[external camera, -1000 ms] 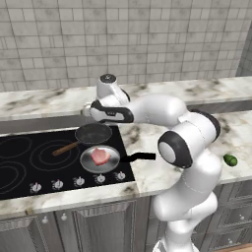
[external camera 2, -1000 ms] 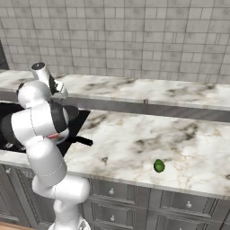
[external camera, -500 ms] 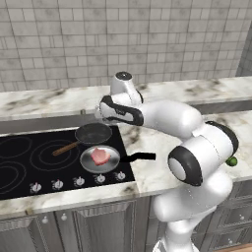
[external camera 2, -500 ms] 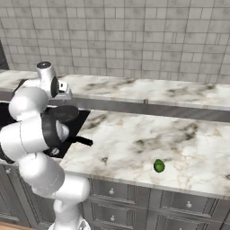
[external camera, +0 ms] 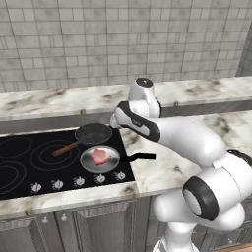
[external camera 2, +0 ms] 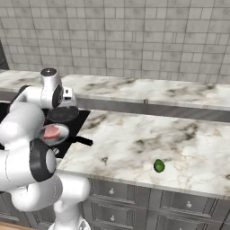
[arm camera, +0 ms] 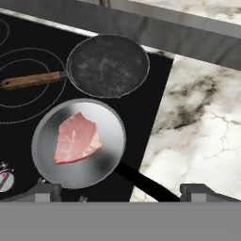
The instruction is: Place both pans onto different burners. Then place the avocado and the steak on different pans.
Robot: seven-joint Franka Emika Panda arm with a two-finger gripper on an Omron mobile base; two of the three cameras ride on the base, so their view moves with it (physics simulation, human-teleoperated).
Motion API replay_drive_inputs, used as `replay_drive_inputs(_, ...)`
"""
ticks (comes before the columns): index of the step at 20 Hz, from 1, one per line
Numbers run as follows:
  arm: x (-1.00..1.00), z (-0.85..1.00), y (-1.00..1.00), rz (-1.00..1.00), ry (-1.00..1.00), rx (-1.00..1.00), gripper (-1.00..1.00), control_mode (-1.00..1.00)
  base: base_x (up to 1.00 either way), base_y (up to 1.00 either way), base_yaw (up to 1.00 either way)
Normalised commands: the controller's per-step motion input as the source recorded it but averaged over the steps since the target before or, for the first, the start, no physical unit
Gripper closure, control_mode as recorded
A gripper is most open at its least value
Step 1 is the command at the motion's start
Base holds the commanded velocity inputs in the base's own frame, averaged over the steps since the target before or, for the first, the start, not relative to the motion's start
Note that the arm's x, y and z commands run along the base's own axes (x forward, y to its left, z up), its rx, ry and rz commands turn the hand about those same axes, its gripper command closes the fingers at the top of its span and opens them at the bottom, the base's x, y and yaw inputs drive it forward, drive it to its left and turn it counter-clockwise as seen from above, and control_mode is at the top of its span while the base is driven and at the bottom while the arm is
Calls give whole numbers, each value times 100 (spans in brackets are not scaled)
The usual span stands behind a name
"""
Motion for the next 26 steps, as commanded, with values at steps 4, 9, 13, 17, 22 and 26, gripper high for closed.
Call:
replay_drive_inputs(4, -35, 0, -36, 1, -6, -13, -100, -100, 0, 0, 0)
replay_drive_inputs(9, -4, 0, -44, -3, 0, -16, -100, -100, 0, 0, 0)
replay_drive_inputs(13, 0, 0, -56, -5, 0, -9, -100, -100, 0, 0, 0)
replay_drive_inputs(17, 0, 0, -66, -7, 0, -3, -100, -100, 0, 0, 0)
replay_drive_inputs(22, 0, -2, -67, -10, 0, -1, -100, -100, 0, 0, 0)
replay_drive_inputs(26, 0, -18, -65, -12, 1, 0, -100, -100, 0, 0, 0)
